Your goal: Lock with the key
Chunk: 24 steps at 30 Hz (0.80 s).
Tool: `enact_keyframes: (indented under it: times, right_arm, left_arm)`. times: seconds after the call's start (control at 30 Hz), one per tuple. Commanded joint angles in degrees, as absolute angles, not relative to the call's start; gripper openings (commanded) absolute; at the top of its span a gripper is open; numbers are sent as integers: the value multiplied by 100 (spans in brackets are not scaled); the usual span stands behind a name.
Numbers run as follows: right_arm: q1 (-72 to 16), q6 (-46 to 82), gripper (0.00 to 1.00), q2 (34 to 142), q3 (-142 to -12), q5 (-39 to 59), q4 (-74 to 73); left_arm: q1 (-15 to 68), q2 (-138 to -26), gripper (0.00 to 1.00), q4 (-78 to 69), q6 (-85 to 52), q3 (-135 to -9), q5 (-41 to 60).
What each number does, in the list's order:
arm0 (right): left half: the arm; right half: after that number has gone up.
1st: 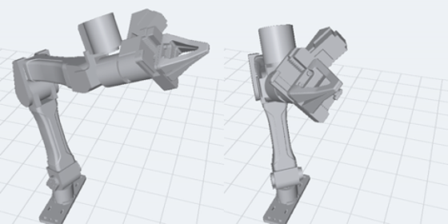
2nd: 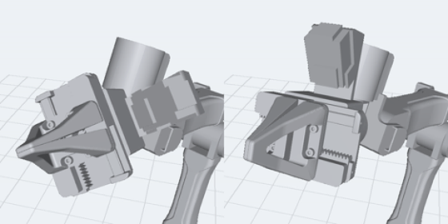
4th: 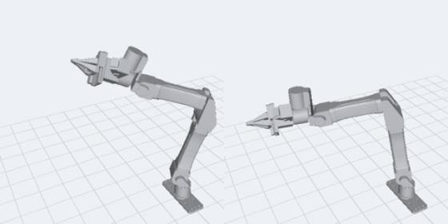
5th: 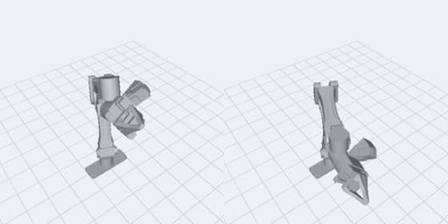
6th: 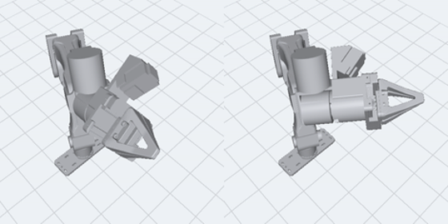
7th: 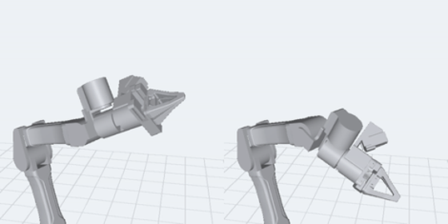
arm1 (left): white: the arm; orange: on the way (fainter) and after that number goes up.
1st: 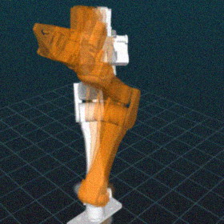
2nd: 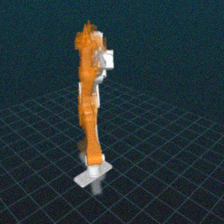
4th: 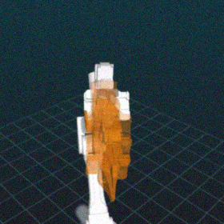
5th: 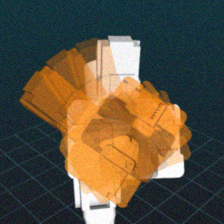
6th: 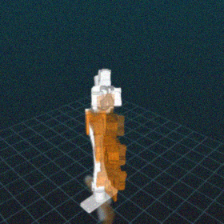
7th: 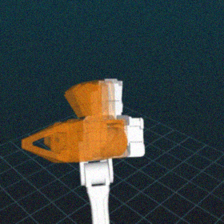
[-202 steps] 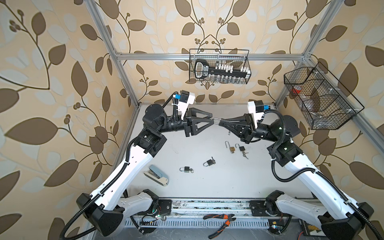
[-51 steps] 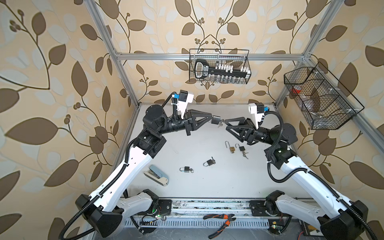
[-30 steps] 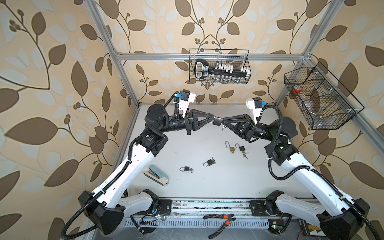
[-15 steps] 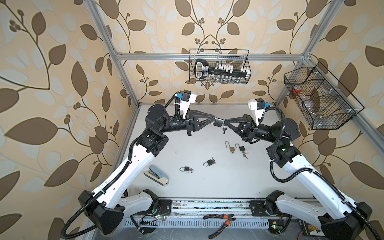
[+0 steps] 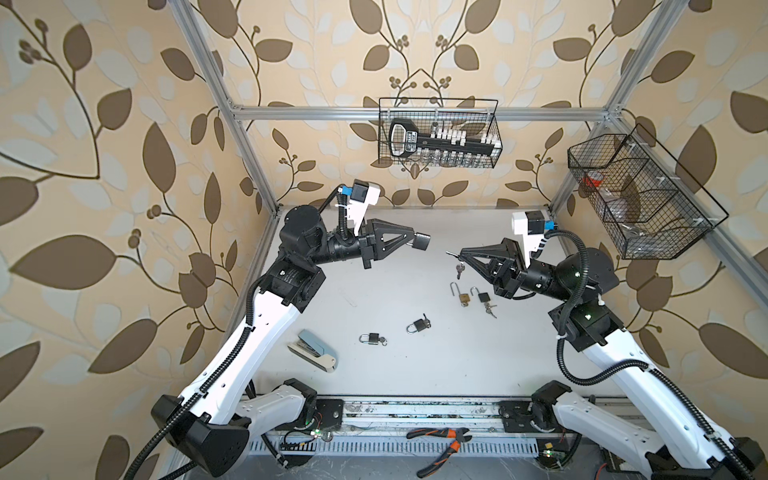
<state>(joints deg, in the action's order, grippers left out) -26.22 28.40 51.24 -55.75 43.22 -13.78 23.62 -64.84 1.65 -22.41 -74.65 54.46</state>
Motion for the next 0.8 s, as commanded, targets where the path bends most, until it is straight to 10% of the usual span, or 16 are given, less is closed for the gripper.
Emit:
enact_keyframes:
  times: [0.0,0.17,0.77]
  right_arm:
    - [-2606,1617,0,4972,-5397,3408,-196]
    - [-2597,1414,0,4910,-4919,2392,85]
    - [-2599,1192,0,5120,-4640,3200,264]
  left_arm:
    - [2358,-6675,0,2596,-571,-8346,4888]
    - [2364,-7299,0,4697,420,-8971,3571]
    - [2364,-9351,0,4937,1635,-8223,1987]
